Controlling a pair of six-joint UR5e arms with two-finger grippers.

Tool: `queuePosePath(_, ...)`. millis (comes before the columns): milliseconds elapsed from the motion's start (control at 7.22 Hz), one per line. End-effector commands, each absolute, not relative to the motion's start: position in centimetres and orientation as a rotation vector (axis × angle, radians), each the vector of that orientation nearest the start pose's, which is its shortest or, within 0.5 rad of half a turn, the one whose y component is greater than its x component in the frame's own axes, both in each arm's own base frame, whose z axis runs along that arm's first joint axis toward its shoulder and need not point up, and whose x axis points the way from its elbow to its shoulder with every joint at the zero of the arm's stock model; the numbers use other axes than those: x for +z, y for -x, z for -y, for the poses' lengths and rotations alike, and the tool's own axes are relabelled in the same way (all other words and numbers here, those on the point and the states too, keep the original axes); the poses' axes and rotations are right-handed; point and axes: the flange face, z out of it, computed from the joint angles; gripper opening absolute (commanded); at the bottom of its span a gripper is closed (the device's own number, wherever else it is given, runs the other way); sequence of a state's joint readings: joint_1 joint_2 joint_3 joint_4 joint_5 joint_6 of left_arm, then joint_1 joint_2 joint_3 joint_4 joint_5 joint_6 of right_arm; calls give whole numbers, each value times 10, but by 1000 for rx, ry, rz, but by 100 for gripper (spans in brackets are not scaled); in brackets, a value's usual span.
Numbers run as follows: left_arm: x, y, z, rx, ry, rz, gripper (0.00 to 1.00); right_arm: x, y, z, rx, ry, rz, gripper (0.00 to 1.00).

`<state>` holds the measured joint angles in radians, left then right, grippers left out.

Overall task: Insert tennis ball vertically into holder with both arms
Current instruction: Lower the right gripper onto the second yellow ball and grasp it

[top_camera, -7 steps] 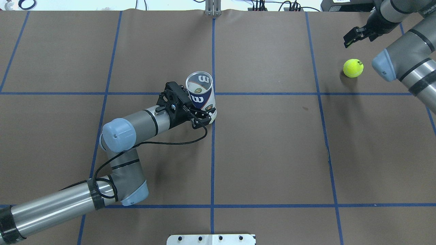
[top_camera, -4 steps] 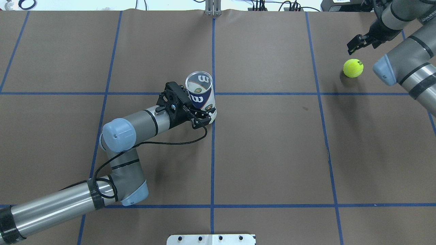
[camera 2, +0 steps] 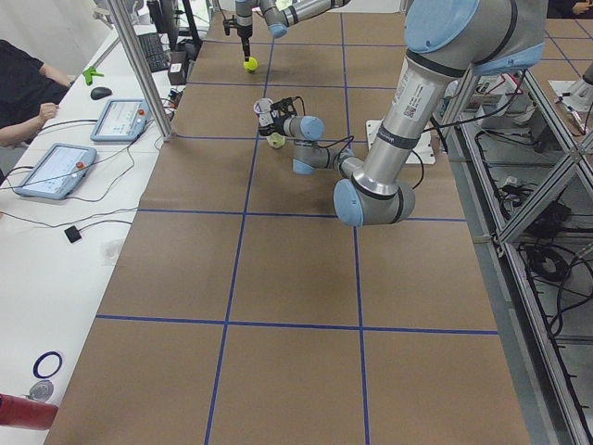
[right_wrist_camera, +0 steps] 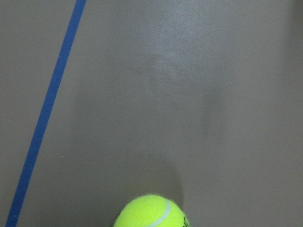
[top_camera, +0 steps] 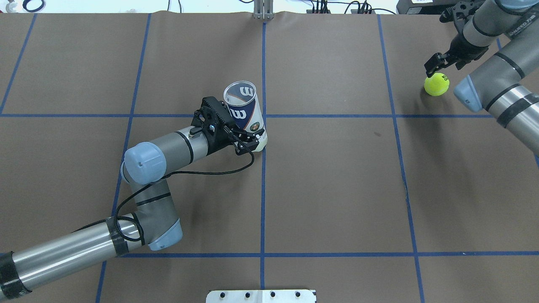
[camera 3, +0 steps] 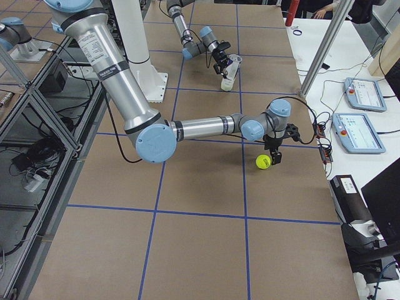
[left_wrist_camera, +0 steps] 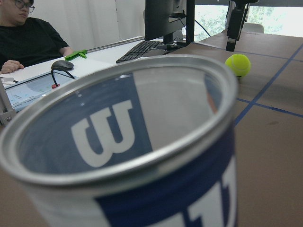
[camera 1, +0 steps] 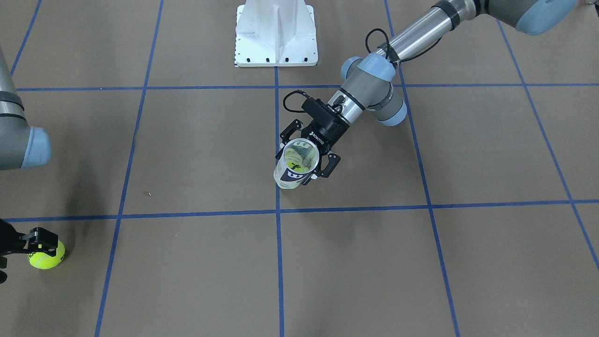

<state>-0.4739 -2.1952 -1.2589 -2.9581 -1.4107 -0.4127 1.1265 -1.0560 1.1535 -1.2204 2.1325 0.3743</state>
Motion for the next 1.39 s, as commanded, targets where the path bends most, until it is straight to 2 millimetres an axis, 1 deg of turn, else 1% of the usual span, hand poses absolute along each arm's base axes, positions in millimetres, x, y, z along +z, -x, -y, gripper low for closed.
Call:
queuePosePath(0, 276, -560, 457, 373, -1326, -1078, 99, 540, 251, 685, -201, -153, 672, 99)
queuePosePath(139, 283, -558, 457, 377, -1321, -1072, 99, 544, 255, 684, -205, -144, 670, 99)
queuePosePath(416, 283, -558, 457, 376, -1321, -1073, 99, 549, 266, 677, -218, -130, 667, 99)
queuePosePath(970, 283, -558, 456, 376, -1321, -1073, 99, 555, 267, 676, -219, -121, 660, 98)
queuePosePath(1108, 283, -558, 456, 376, -1321, -1073, 99, 555, 267, 676, -219, -121, 660, 87)
queuePosePath(1247, 283, -558, 456, 375, -1322, -1074, 99, 555, 267, 676, -219, -121, 660, 49)
